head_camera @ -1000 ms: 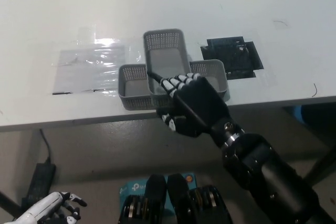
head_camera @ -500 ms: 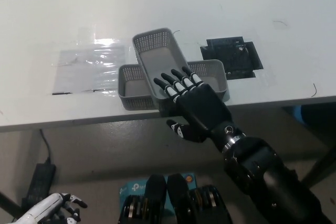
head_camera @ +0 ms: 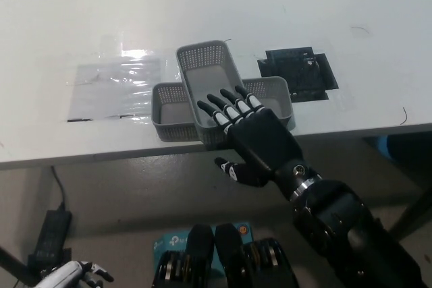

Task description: The robot uses its right hand to pick up the grey box kept on the middle on the desk and place it on top of another box next to it in a right angle

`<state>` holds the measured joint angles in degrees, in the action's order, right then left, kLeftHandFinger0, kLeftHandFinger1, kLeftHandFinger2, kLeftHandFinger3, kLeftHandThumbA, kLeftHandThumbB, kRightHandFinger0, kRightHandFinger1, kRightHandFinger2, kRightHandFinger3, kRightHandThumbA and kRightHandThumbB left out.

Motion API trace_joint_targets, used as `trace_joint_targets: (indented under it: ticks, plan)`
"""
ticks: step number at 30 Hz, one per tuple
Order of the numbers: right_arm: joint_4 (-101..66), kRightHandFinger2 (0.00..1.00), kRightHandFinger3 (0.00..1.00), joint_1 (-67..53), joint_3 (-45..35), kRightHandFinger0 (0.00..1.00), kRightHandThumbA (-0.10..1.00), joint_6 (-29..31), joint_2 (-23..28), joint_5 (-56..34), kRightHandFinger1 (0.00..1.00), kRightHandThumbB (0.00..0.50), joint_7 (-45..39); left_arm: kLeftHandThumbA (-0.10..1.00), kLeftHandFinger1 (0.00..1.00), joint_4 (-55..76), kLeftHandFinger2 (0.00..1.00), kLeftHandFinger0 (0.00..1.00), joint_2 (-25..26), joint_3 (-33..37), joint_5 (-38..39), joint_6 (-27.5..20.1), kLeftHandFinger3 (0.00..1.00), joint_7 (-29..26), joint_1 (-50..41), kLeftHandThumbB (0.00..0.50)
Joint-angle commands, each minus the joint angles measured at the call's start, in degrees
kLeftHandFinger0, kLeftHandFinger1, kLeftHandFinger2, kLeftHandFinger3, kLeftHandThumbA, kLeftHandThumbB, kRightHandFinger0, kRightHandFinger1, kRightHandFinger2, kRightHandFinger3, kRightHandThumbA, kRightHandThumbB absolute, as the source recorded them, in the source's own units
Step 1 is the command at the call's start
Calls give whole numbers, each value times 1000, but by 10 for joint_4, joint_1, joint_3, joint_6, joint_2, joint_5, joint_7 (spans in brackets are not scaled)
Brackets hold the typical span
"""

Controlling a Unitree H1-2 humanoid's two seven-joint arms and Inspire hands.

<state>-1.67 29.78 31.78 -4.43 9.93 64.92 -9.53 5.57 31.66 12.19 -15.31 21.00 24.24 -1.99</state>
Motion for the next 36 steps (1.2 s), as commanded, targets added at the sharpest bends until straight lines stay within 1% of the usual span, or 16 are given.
trace_joint_targets:
  ticks: [1, 5, 10, 16, 17, 18, 20, 24, 25, 26, 28, 30, 31, 33, 35, 36]
  plan:
    - [-37, 1000, 1000, 29, -16, 1000, 765, -7, 0, 13, 1000, 461, -14, 298, 435, 4, 572, 408, 9, -2, -10, -18, 659, -9, 0, 319]
    - [-51, 1000, 1000, 50, -26, 1000, 851, -3, -1, 14, 1000, 500, -25, 313, 426, 2, 555, 396, 9, 0, -12, -14, 647, -7, 1, 323]
    - [-61, 1000, 1000, 71, -43, 1000, 801, -1, -3, -12, 1000, 500, -43, 327, 462, 4, 586, 436, 7, -1, -12, -9, 664, -6, 0, 324]
    - [-94, 1000, 1000, 67, -55, 1000, 755, 1, 1, -18, 1000, 493, -61, 299, 431, -1, 568, 391, 5, -5, -8, -17, 659, -8, 1, 325]
    - [-103, 1000, 1000, 62, -58, 1000, 735, 4, 3, -20, 1000, 469, -60, 315, 457, 1, 589, 425, 7, -4, -11, -18, 665, -7, 0, 321]
    - [-148, 1000, 1000, 50, -68, 1000, 655, -2, 11, -26, 1000, 386, -82, 331, 481, 2, 604, 457, 9, -2, -15, -14, 671, -7, 1, 327]
    - [-183, 1000, 1000, 35, -82, 1000, 549, -6, 15, -34, 1000, 353, -89, 318, 484, -2, 617, 464, 7, -4, -11, -20, 665, -7, 1, 324]
    - [-276, 1000, 1000, -1, -129, 1000, 506, -23, 20, -75, 1000, 278, -111, 303, 449, -1, 580, 421, 8, -9, -9, -20, 652, -9, -2, 324]
    - [-309, 1000, 1000, -16, -148, 909, 538, -41, 21, -84, 1000, 236, -129, 301, 445, 1, 575, 413, 8, -8, -12, -18, 649, -10, -3, 324]
    - [-323, 1000, 1000, -23, -159, 830, 540, -46, 20, -90, 1000, 237, -133, 298, 447, 3, 576, 414, 7, -10, -9, -18, 648, -10, -3, 324]
    - [-357, 1000, 1000, -44, -190, 412, 512, -61, 19, -107, 983, 192, -142, 316, 469, 3, 595, 444, 9, -9, -13, -15, 675, -9, -2, 336]
    - [-368, 985, 1000, -67, -225, 293, 430, -62, 18, -143, 745, 160, -119, 301, 453, 6, 587, 427, 8, -13, -7, -9, 659, -7, -2, 339]
    - [-362, 862, 1000, -79, -241, 236, 387, -51, 15, -153, 620, 176, -93, 304, 445, 5, 579, 417, 8, -13, -9, -9, 655, -8, -2, 345]
    - [-358, 743, 950, -94, -259, 212, 380, -39, 13, -160, 513, 156, -79, 302, 446, 7, 574, 418, 8, -14, -9, -10, 653, -8, -3, 343]
    - [-336, 460, 840, -128, -291, 9, 248, -21, 1, -188, 210, 164, -32, 320, 457, 10, 579, 424, 10, -12, -11, -11, 649, -7, -3, 335]
    - [-327, 401, 826, -143, -303, 0, 245, -21, -3, -196, 143, 164, -20, 321, 468, 7, 592, 440, 10, -12, -12, -15, 654, -8, -3, 335]
